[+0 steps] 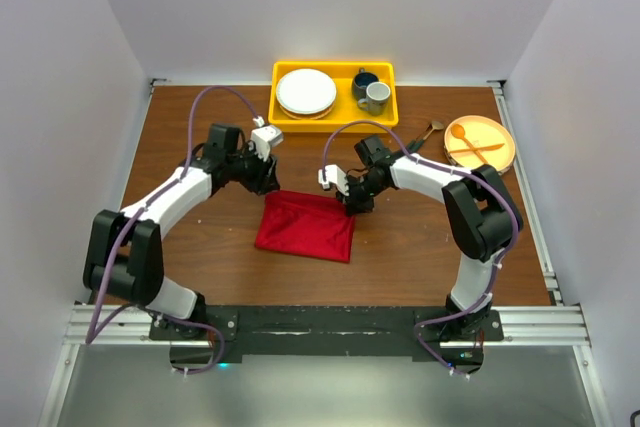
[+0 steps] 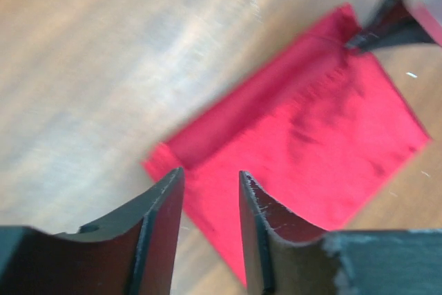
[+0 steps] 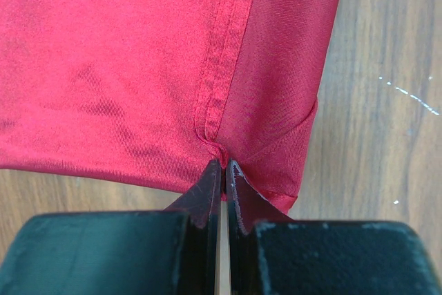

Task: Fold the napkin into a case and place the utensils inside
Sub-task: Pick up the lower triangle-folded napkin from the center of the board, then fold the lower triangle-folded napkin at the center of the board, then smooth out the 2/3-rectangle-folded napkin at the center of the board.

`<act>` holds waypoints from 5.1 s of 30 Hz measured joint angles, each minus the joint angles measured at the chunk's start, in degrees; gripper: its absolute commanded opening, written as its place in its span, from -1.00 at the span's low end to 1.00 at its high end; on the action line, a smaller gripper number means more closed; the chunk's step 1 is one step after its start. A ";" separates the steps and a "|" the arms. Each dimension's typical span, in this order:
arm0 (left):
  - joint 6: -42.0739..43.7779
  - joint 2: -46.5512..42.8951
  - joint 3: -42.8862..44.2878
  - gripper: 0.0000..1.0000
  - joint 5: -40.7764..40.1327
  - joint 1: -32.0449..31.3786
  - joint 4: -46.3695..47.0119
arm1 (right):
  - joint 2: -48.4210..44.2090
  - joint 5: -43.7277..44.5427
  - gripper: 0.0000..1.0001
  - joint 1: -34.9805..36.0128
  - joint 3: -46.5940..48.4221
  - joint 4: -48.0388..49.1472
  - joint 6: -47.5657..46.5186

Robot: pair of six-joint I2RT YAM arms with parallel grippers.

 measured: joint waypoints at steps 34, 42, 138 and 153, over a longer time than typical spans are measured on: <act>-14.19 12.94 1.75 -0.35 5.40 3.93 1.20 | -1.49 2.23 -1.00 0.07 -1.40 1.09 -3.10; -16.22 13.49 1.31 -0.97 5.66 4.00 1.05 | -1.49 2.36 -1.00 0.07 -1.40 1.11 -3.39; 54.97 -16.83 -34.16 0.00 2.21 -17.55 34.07 | -1.66 0.83 -1.00 2.40 -2.54 2.36 -5.38; 58.40 -3.58 -30.49 0.04 -2.08 -23.87 43.80 | -2.34 -1.01 -1.00 1.11 -3.19 2.43 -3.43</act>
